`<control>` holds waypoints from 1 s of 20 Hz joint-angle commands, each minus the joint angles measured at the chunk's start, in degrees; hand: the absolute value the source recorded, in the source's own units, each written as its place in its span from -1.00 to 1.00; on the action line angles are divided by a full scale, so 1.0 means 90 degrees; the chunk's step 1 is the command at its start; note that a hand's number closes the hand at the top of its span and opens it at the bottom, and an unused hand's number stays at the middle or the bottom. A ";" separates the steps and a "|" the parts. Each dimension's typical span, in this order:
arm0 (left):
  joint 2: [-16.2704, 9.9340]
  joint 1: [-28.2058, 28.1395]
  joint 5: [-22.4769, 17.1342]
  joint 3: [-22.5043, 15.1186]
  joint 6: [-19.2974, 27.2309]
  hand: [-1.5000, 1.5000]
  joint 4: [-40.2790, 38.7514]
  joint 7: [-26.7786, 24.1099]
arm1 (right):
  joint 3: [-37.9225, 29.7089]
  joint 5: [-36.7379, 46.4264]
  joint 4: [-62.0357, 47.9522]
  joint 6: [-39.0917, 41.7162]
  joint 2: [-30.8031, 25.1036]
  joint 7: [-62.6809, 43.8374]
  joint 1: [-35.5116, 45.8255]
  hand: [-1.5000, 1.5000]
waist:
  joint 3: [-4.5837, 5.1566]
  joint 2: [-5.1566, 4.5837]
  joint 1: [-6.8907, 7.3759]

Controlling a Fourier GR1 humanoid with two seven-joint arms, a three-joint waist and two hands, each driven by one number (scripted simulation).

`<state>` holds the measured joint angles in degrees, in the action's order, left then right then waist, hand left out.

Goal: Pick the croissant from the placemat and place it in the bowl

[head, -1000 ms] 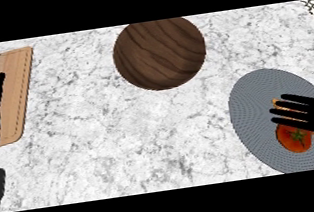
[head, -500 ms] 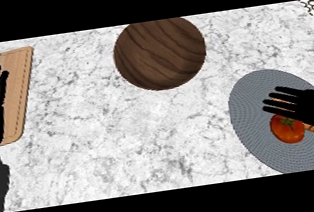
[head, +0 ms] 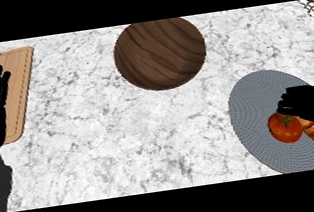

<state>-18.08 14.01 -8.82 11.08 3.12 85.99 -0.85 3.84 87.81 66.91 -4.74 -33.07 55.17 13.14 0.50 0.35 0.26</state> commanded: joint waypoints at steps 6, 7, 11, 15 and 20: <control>-0.0214 -0.0308 -0.0056 0.0414 0.0058 0.00 -0.0035 -0.0028 | -0.2312 -0.1064 -0.0816 0.1393 0.0649 -0.2773 -0.0697 1.00 | -0.0052 0.0047 -0.0700; -0.0185 -0.0388 -0.0020 0.0422 0.0126 0.00 -0.0022 -0.0006 | -0.2681 -0.1243 -0.0933 0.1510 0.0748 -0.3187 -0.0874 1.00 | -0.0056 0.0082 -0.0910; -0.0172 -0.0425 -0.0147 0.0384 -0.0045 0.00 0.0133 -0.0035 | -0.3539 -0.1569 -0.0680 0.1687 0.1342 -0.4871 -0.0879 1.00 | -0.0034 0.0053 -0.0491; -0.0101 -0.0471 -0.0003 0.0252 0.0018 0.00 0.0138 0.0003 | -0.3652 -0.1668 0.1025 0.2107 0.1831 -0.5887 -0.1195 1.00 | -0.0018 0.0063 -0.0396; -0.0156 -0.0157 0.0022 0.0261 0.0017 0.00 -0.0013 0.0023 | -0.3779 -0.1753 0.3535 0.2970 0.2091 -0.6863 -0.1503 1.00 | -0.0024 0.0040 -0.0355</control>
<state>-19.15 11.65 -9.12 13.22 3.08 86.89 -0.42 -28.61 73.12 84.85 16.99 -16.73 0.08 2.43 0.41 0.89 -3.08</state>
